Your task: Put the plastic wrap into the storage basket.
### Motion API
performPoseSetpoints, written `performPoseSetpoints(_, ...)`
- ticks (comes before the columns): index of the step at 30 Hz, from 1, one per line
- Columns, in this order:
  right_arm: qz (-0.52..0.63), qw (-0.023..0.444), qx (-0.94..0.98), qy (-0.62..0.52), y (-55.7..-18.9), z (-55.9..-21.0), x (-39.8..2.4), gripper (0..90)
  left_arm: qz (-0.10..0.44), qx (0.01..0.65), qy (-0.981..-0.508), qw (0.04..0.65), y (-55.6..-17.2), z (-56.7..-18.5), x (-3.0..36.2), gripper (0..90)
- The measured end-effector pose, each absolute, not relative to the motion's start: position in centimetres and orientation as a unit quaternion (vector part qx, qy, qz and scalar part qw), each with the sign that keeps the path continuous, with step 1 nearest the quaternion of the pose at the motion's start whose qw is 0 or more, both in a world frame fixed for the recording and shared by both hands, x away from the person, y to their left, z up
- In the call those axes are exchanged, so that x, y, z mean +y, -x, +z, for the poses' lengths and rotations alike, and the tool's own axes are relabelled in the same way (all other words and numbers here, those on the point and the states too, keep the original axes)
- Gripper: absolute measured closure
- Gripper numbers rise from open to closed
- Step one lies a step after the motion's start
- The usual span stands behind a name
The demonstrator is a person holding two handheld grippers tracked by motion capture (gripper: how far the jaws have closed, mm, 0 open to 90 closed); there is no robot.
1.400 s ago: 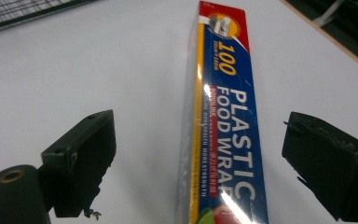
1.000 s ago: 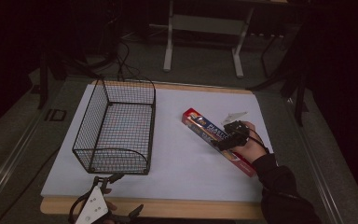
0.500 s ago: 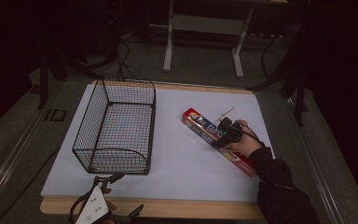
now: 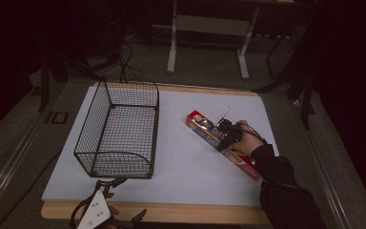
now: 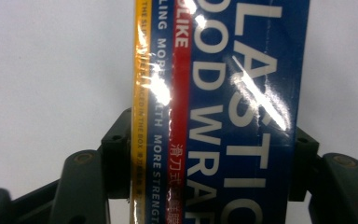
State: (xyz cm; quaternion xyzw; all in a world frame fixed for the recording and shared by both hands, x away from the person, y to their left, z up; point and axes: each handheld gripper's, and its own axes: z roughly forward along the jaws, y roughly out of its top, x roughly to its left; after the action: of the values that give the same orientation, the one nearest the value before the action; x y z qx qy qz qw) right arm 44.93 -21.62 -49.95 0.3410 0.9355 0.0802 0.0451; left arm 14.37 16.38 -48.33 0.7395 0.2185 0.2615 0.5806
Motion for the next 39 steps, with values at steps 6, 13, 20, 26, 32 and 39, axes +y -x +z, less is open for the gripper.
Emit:
performPoseSetpoints(6, 0.070, 0.046, 0.933, -0.349, -45.1, -49.6, -21.5, 40.0, 0.262, 0.220, -0.738, 0.582, -14.4, -48.3, 16.4, 0.2)
performPoseSetpoints(13, 0.118, 0.055, 0.919, -0.373, -45.4, -47.6, -22.1, 40.2, 0.262, 0.220, -0.739, 0.581, -14.5, -48.3, 16.4, 0.2)
performPoseSetpoints(20, 0.182, 0.070, 0.901, -0.386, -45.2, -44.5, -22.0, 40.3, 0.262, 0.221, -0.738, 0.582, -14.5, -48.3, 16.4, 0.2)
performPoseSetpoints(26, 0.219, 0.092, 0.890, -0.389, -44.8, -42.3, -21.2, 40.4, 0.262, 0.221, -0.738, 0.582, -14.5, -48.3, 16.4, 0.2)
performPoseSetpoints(32, 0.263, 0.098, 0.880, -0.384, -44.1, -40.0, -19.6, 40.4, 0.261, 0.221, -0.737, 0.583, -14.5, -48.3, 16.4, 0.2)
performPoseSetpoints(39, 0.298, 0.118, 0.869, -0.377, -43.1, -37.4, -16.4, 40.4, 0.260, 0.223, -0.738, 0.582, -14.5, -48.4, 16.3, 0.2)
